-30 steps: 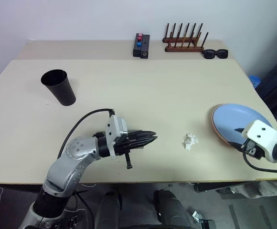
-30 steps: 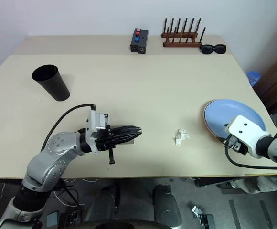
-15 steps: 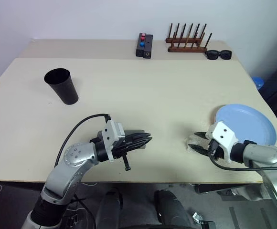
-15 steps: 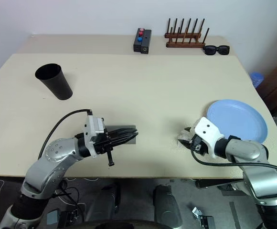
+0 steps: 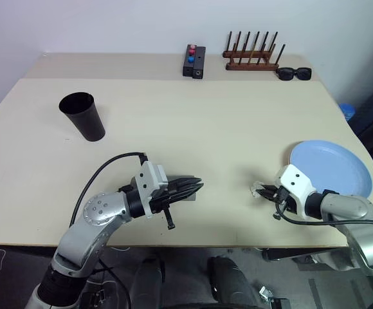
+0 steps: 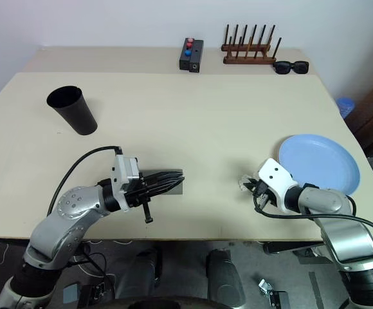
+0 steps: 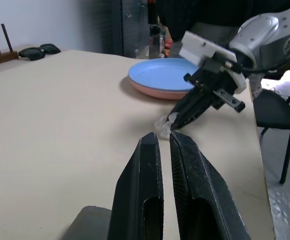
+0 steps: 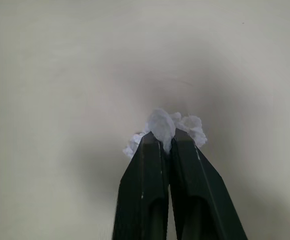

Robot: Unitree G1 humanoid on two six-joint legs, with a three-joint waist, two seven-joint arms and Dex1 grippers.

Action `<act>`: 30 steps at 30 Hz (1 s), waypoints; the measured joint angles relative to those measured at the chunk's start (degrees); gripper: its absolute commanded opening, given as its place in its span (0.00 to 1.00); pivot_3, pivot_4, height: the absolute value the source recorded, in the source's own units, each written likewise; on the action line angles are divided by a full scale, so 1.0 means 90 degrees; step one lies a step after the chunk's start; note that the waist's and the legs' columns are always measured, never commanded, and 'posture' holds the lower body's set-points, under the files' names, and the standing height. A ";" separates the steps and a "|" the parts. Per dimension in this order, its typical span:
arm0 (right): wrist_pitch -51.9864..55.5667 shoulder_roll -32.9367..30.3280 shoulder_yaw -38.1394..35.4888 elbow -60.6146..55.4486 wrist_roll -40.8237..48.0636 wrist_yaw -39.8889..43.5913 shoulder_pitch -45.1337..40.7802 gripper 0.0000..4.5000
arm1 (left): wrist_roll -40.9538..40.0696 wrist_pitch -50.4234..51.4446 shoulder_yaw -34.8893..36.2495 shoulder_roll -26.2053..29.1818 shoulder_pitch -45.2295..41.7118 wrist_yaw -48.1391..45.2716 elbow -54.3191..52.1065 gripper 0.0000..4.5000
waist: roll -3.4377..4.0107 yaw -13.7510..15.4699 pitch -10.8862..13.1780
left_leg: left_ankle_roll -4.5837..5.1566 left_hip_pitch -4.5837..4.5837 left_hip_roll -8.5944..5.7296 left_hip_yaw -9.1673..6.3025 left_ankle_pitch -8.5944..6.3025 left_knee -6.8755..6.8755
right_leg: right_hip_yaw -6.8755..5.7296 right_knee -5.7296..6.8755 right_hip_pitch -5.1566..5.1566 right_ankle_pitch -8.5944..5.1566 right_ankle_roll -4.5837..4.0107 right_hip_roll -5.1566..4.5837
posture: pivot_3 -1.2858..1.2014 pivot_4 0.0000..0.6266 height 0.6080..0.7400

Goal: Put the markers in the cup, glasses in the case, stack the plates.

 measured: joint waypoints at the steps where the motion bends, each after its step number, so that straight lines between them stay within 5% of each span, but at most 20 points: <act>1: 0.0006 -0.0044 -0.0200 0.0012 0.0032 -0.0026 -0.0143 0.02 | -0.0003 0.0000 0.0002 0.0007 0.0000 -0.0002 0.0000 0.07 | 0.0000 -0.0001 0.0000 | 0.0000 0.0000 0.0000 0.0000 0.0000 0.0002 | 0.0000 0.0000 0.0000 0.0000 0.0000 0.0000 | 0.52 0.24 1.00; 9: -0.0223 -0.0907 -0.0972 0.1479 -0.0463 -0.0407 -0.0772 0.02 | -0.0008 -0.0003 0.0022 0.0010 -0.0028 0.0000 0.0014 0.07 | 0.0000 0.0012 0.0000 | 0.0007 -0.0003 -0.0001 0.0002 -0.0004 0.0000 | 0.0000 -0.0007 0.0001 0.0001 -0.0002 -0.0002 | 0.52 0.24 1.00; 13: -0.0494 -0.0986 -0.0675 0.2497 -0.0847 -0.0501 -0.0795 0.30 | -0.0007 -0.0004 0.0027 -0.0002 -0.0045 0.0016 0.0017 0.07 | 0.0002 -0.0017 0.0000 | 0.0008 -0.0001 -0.0001 0.0004 -0.0004 0.0000 | 0.0000 -0.0003 0.0000 0.0001 -0.0002 -0.0001 | 0.52 0.24 1.00; 18: -0.0880 -0.0948 -0.0408 0.2975 -0.0999 -0.0566 -0.1188 0.87 | -0.0007 -0.0003 0.0053 -0.0002 -0.0062 0.0026 0.0019 0.07 | 0.0013 -0.0104 0.0000 | 0.0010 0.0001 -0.0001 0.0005 -0.0004 -0.0002 | 0.0001 0.0002 -0.0003 0.0001 0.0000 0.0000 | 0.52 0.24 1.00; 25: -0.1510 -0.0433 -0.0224 0.2889 -0.0753 -0.0314 -0.1659 0.87 | -0.0058 0.0056 0.0518 0.0200 0.0177 0.0182 -0.0057 0.07 | 0.0013 -0.0193 0.0000 | 0.0011 0.0002 0.0000 0.0003 -0.0005 -0.0013 | 0.0002 0.0003 -0.0003 -0.0002 0.0007 0.0002 | 0.52 0.24 1.00; 30: -0.1591 0.0042 0.0021 0.2782 -0.0398 0.0042 -0.2109 0.87 | -0.0265 0.0125 0.1641 0.0587 0.1501 0.0368 -0.0431 0.07 | 0.0015 -0.0221 0.0002 | 0.0011 0.0005 0.0003 0.0003 -0.0005 -0.0019 | 0.0002 0.0008 -0.0008 -0.0002 0.0006 0.0004 | 0.52 0.24 1.00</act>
